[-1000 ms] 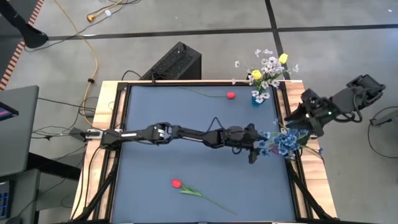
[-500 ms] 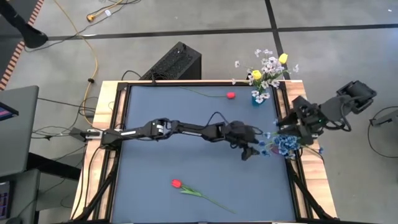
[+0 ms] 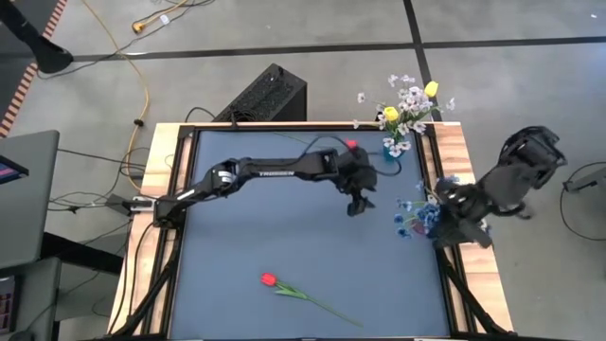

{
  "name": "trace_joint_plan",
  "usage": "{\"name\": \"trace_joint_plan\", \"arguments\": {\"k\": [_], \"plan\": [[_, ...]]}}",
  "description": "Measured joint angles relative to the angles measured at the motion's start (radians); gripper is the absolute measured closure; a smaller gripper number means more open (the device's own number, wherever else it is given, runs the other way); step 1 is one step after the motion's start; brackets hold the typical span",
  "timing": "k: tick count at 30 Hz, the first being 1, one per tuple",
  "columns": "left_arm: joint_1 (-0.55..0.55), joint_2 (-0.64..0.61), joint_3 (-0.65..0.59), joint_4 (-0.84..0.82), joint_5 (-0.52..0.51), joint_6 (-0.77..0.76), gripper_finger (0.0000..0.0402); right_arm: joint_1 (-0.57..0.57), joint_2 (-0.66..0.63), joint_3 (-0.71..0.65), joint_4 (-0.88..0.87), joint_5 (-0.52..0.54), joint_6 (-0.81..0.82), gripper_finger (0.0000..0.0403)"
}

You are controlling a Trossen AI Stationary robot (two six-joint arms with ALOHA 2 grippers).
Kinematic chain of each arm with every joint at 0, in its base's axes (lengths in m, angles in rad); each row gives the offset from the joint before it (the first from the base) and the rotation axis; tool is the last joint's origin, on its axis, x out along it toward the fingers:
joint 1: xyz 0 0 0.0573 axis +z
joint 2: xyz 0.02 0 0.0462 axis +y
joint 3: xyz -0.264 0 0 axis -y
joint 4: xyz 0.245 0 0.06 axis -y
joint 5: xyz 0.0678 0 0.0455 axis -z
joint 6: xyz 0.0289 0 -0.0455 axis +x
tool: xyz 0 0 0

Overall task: Sort flowers into vase by color
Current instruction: Adjust the violet vase

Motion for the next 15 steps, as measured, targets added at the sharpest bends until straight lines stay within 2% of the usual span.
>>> {"name": "trace_joint_plan", "arguments": {"k": [4,7,11,15], "plan": [[0.013,-0.004,0.003,-0.007,0.034,0.047,0.013,0.078,0.052,0.0,-0.284,-0.141,0.231,0.0185],[0.004,0.006,-0.001,-0.012,0.051,0.073,0.013,0.131,0.093,-0.002,-0.397,-0.224,0.314,0.0185],[-0.023,0.003,0.0,0.122,0.045,0.097,0.013,0.177,0.112,-0.002,-0.444,-0.231,0.372,0.0185],[-0.089,0.003,0.0,0.265,0.01,0.111,0.013,0.209,0.102,-0.044,-0.445,-0.131,0.466,0.0185]]}}
